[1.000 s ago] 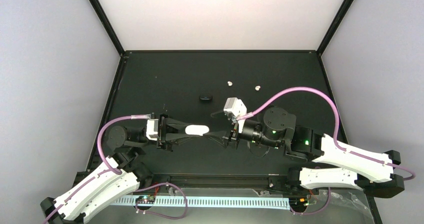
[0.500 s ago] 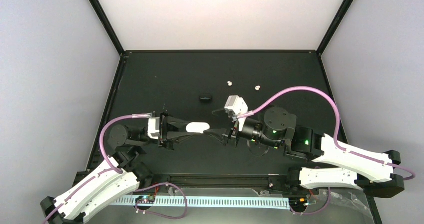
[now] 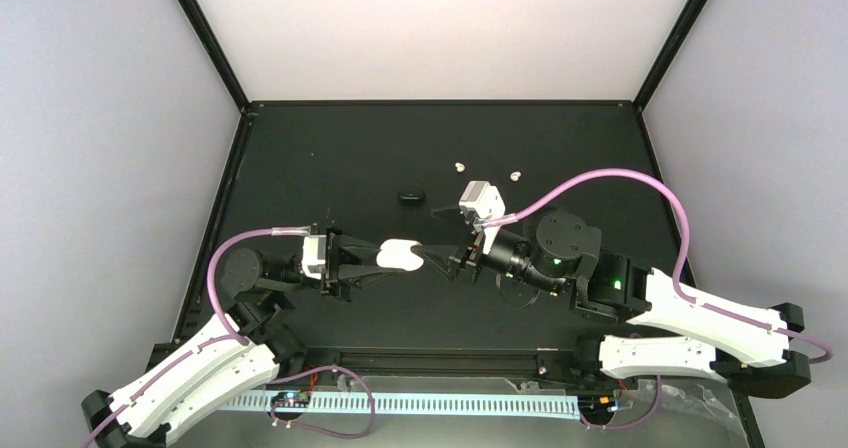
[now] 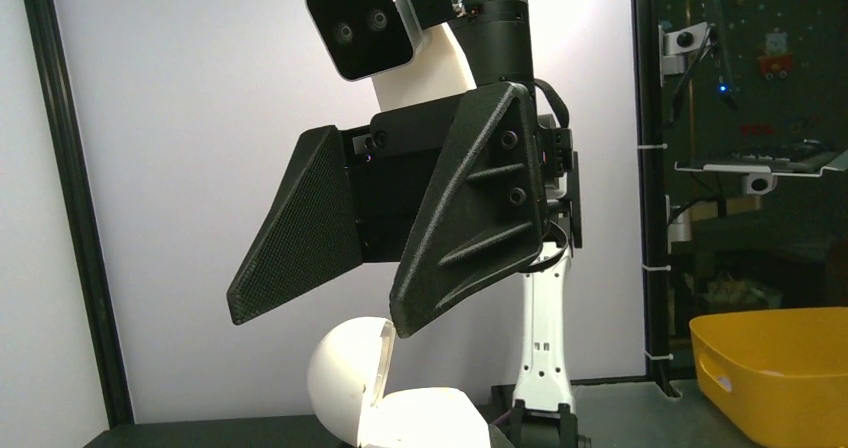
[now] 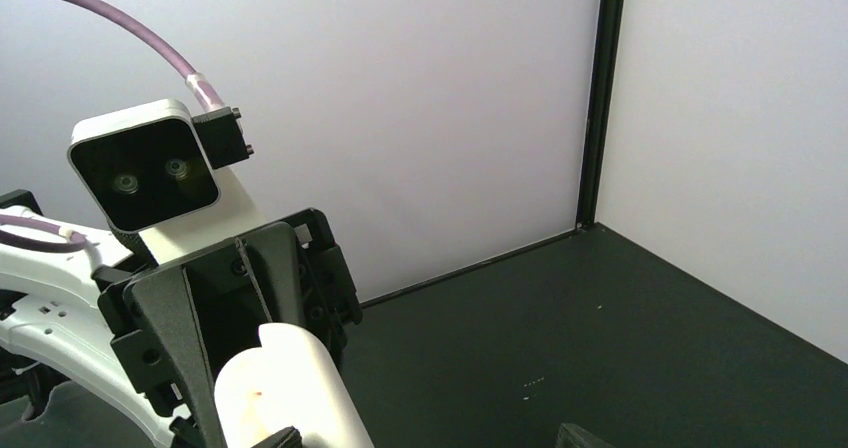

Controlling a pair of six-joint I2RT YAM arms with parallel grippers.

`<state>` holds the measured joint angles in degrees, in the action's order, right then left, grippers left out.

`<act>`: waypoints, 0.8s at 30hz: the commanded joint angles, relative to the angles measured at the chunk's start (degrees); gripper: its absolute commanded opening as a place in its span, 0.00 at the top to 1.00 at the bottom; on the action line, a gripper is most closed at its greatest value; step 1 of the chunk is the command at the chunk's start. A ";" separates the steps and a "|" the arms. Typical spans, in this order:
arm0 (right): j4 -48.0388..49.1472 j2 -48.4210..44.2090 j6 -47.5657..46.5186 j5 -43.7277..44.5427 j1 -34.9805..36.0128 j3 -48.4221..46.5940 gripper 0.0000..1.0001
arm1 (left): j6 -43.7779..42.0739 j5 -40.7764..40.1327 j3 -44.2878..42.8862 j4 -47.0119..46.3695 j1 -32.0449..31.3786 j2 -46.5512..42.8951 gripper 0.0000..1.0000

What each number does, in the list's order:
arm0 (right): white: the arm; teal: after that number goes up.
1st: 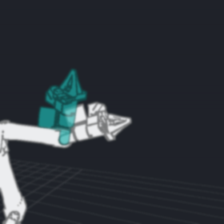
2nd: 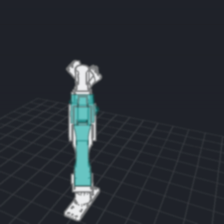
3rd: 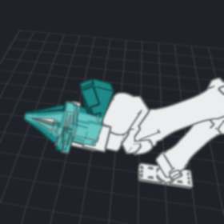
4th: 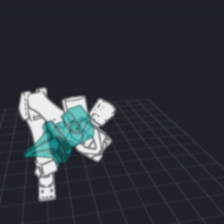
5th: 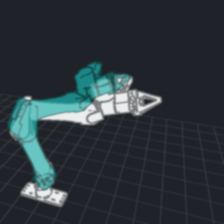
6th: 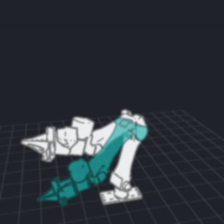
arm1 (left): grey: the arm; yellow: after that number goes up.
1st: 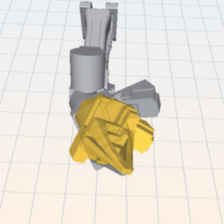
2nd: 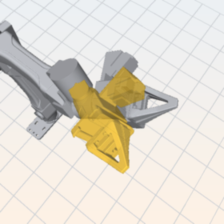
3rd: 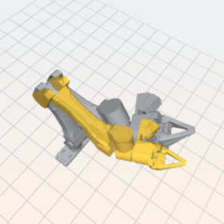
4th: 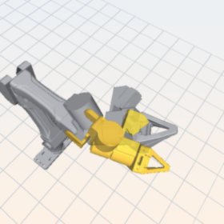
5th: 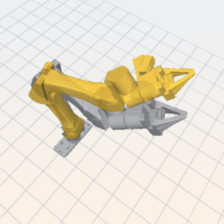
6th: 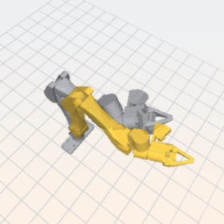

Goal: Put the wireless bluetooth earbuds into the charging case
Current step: Open the charging case.

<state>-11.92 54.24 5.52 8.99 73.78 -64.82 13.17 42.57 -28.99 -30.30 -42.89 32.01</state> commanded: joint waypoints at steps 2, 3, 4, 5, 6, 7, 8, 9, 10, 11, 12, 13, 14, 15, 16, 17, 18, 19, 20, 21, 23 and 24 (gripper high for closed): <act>0.85 -0.25 0.85 2.14 -0.42 0.07 0.34 | 3.47 -2.25 1.40 -3.47 -0.57 0.11 0.98; 0.62 -0.07 0.96 2.29 -0.39 -0.08 0.34 | 4.92 -2.43 1.92 -5.12 -0.60 0.20 0.98; 0.40 0.06 1.00 2.52 -0.40 -0.06 0.34 | 6.34 -2.91 2.41 -6.41 -0.68 0.33 0.98; 0.28 0.14 1.11 2.71 -0.43 -0.05 0.34 | 7.67 -3.38 2.79 -7.34 -0.76 0.38 0.98; 0.17 0.20 1.22 3.13 -0.46 0.00 0.34 | 8.93 -3.91 3.14 -8.03 -0.86 0.46 0.98; 0.02 0.20 1.31 3.56 -0.51 0.04 0.34 | 10.01 -4.47 3.46 -8.74 -0.99 0.50 0.99; -0.20 0.37 1.41 3.90 -0.48 -0.04 0.34 | 11.16 -4.88 3.84 -9.64 -1.18 0.53 0.99; -0.34 0.48 1.40 4.14 -0.53 -0.05 0.34 | 12.12 -5.14 4.20 -10.47 -1.26 0.56 0.98; -0.71 0.80 1.49 4.36 -0.53 -0.25 0.34 | 12.91 -5.58 4.43 -10.97 -1.44 0.52 0.99; -0.91 0.99 1.47 4.47 -0.61 -0.32 0.34 | 13.49 -5.94 4.54 -11.15 -1.55 0.46 0.99; -0.95 0.92 1.58 4.33 -0.57 -0.27 0.34 | 13.88 -6.48 4.63 -11.01 -1.74 0.35 0.98; -0.49 0.68 1.51 3.74 -0.60 0.02 0.34 | 13.89 -6.79 4.71 -10.79 -1.75 0.19 0.98; 0.42 -0.12 1.40 2.68 -0.58 0.61 0.33 | 13.78 -7.16 4.73 -10.23 -1.85 0.02 0.98; 1.50 -0.88 1.22 1.20 -0.59 1.10 0.33 | 13.49 -7.44 4.80 -9.75 -1.84 -0.16 0.98; 2.12 -1.18 1.06 -1.10 -0.57 1.24 0.32 | 13.34 -7.65 4.89 -9.47 -1.84 -0.34 0.98; 2.02 -1.12 0.76 -3.01 -0.57 0.91 0.32 | 13.22 -7.67 4.97 -9.42 -1.86 -0.40 0.98; 1.41 -0.88 0.50 -4.88 -0.62 0.33 0.31 | 13.15 -7.65 5.00 -9.39 -1.84 -0.45 0.99; 0.94 -0.55 0.42 -6.51 -0.59 -0.11 0.31 | 13.08 -7.59 5.00 -9.29 -1.89 -0.41 0.98; 0.77 -0.34 0.33 -8.08 -0.63 -0.29 0.31 | 13.08 -7.51 5.00 -9.26 -1.85 -0.33 0.98; 0.77 -0.07 0.22 -9.45 -0.57 -0.36 0.31 | 13.10 -7.43 5.00 -9.25 -1.84 -0.30 0.98; -0.65 1.11 0.00 -11.12 -0.58 -1.20 0.31 | 13.01 -7.13 4.91 -9.35 -1.84 -0.37 0.99; -1.52 1.81 0.06 -11.00 -0.64 -1.86 0.32 | 12.91 -6.91 4.83 -9.36 -1.84 -0.37 0.98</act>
<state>-12.03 54.39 6.31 3.14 73.47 -64.27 25.74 35.94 -24.05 -37.41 -44.38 32.23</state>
